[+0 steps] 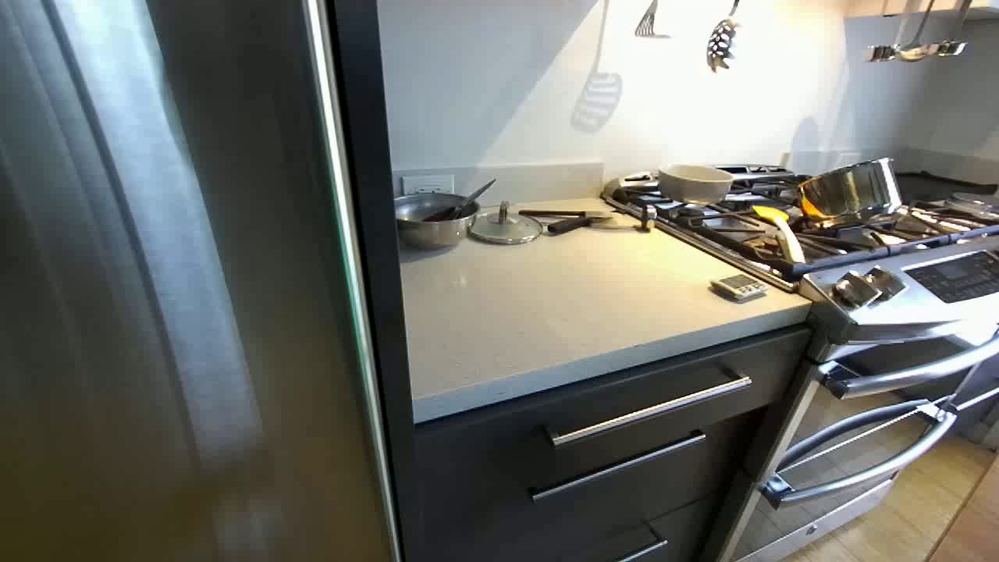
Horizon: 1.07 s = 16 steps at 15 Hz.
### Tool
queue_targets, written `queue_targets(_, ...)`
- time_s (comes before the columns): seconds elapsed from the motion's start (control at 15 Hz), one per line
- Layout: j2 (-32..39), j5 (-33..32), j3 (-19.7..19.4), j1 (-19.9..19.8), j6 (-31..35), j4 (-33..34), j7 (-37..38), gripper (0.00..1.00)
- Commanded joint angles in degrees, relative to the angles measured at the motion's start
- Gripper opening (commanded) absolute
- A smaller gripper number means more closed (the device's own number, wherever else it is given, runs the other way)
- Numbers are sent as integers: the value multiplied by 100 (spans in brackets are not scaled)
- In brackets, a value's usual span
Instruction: Press the button on the calculator
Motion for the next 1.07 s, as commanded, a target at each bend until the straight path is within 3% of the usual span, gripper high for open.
queue_targets(0.0, 3, -20, -89, 106, -15, 12, 22, 100)
queue_targets(0.47, 3, -20, -89, 106, -15, 12, 22, 100)
queue_targets(0.67, 315, -109, -169, 76, 28, -58, -170, 100)
queue_targets(1.0, 560, -628, -305, 105, 638, -630, -1194, 100)
